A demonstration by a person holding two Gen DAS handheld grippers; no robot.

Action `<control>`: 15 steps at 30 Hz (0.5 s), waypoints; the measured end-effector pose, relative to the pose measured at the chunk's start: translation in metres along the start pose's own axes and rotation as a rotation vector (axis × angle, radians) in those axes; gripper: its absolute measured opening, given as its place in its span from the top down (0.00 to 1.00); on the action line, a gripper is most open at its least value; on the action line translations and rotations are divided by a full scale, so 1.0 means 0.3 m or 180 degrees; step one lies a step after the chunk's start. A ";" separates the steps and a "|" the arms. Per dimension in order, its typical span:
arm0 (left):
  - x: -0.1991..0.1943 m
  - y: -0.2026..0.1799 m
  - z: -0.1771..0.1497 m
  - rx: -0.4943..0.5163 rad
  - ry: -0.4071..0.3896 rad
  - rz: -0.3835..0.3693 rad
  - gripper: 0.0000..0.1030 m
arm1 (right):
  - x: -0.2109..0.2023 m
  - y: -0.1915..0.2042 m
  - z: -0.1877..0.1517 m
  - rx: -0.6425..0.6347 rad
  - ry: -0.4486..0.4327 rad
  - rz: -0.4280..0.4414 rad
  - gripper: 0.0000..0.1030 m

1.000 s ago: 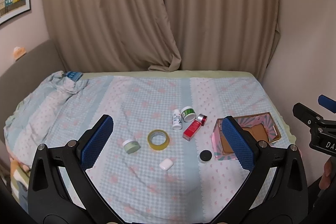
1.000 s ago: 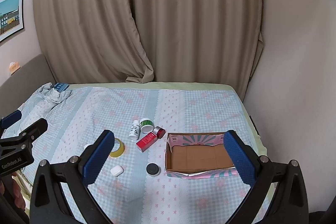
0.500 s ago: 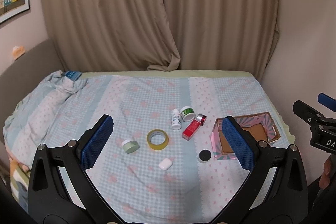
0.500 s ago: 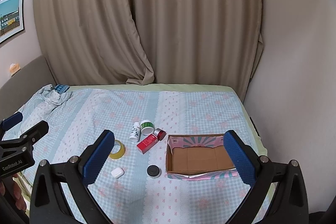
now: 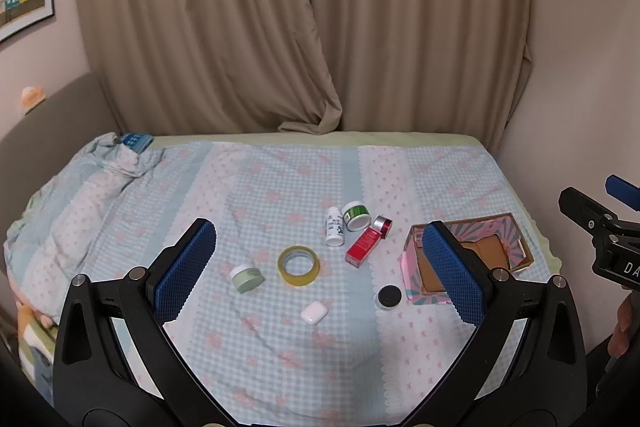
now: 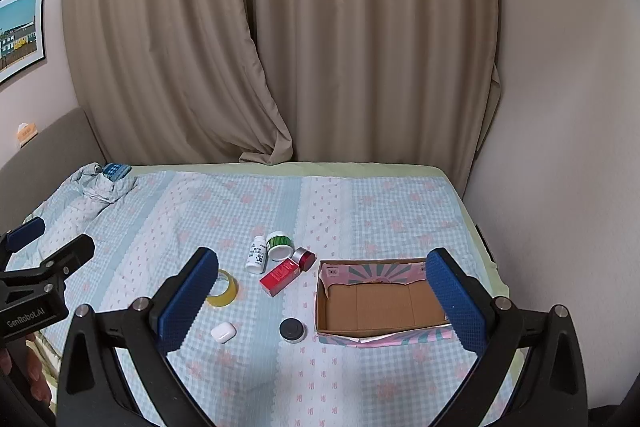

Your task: Organize rigid objects

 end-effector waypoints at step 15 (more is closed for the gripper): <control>0.011 0.004 -0.001 -0.0008 0.0015 -0.0022 0.01 | 0.013 -0.005 0.007 0.0031 -0.0006 -0.0001 0.00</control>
Point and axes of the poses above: each gripper's, at about its wrist camera, not at the fingertips, and x roughly the way its jaws point, y to its left, z to its top, the point moved 2 cm from there along x, roughly the way its jaws point, and after that the axes turned 9 degrees about x, right-handed, at the moved point
